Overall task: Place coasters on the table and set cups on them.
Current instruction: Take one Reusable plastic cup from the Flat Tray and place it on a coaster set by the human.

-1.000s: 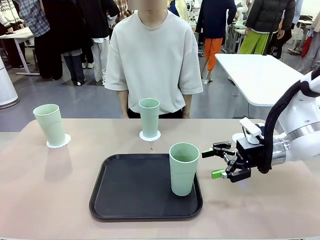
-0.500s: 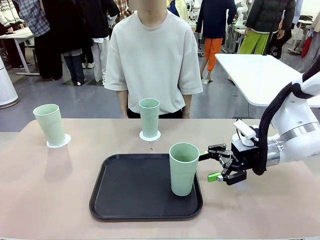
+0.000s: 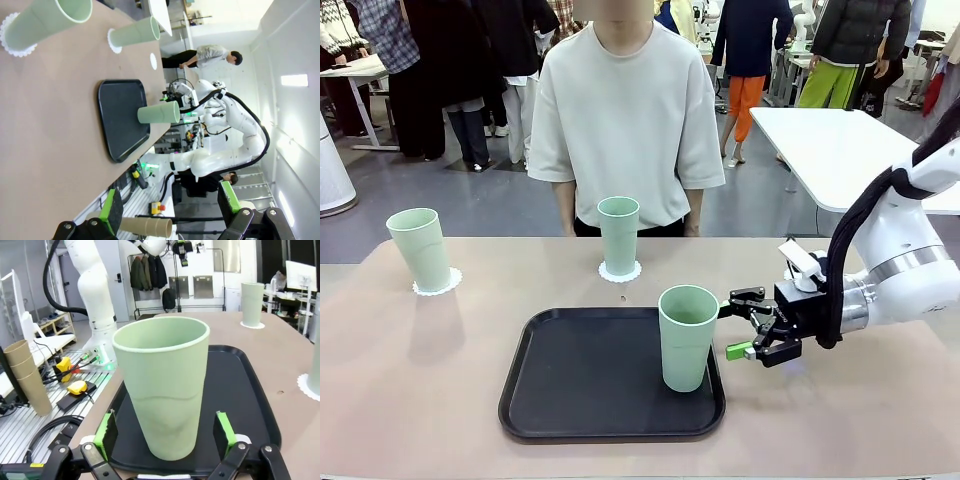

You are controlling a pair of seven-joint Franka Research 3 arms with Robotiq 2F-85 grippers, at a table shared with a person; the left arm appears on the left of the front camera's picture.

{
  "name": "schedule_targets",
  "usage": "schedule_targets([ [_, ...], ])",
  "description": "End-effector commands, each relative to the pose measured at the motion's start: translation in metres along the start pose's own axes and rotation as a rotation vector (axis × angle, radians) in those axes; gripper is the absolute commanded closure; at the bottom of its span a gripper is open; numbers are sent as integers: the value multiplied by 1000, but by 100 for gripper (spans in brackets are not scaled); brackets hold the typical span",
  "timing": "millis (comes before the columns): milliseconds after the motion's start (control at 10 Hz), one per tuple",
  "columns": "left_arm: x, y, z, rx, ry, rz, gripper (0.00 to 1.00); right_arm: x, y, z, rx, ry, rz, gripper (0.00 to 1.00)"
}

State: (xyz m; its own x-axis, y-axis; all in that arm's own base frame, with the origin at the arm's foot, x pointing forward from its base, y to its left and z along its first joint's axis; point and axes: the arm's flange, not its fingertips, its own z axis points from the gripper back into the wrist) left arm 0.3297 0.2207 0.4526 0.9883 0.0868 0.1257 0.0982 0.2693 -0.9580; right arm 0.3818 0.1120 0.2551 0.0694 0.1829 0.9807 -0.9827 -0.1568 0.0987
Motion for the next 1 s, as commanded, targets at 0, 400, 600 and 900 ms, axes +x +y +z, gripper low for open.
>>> schedule_targets([
  [0, -1, -2, 1, -9, -4, -7, 0, -10, -9, -14, -18, 5, 16, 0],
  [400, -1, -2, 1, -9, -4, -7, 0, -16, -13, -23, 1, 12, 1, 0],
  [600, -1, -2, 1, -9, -4, -7, 0, -15, -13, -26, 5, 13, 4, 0],
  [900, -1, -2, 1, -9, -4, -7, 0, -15, -14, -31, 19, 9, 4, 0],
])
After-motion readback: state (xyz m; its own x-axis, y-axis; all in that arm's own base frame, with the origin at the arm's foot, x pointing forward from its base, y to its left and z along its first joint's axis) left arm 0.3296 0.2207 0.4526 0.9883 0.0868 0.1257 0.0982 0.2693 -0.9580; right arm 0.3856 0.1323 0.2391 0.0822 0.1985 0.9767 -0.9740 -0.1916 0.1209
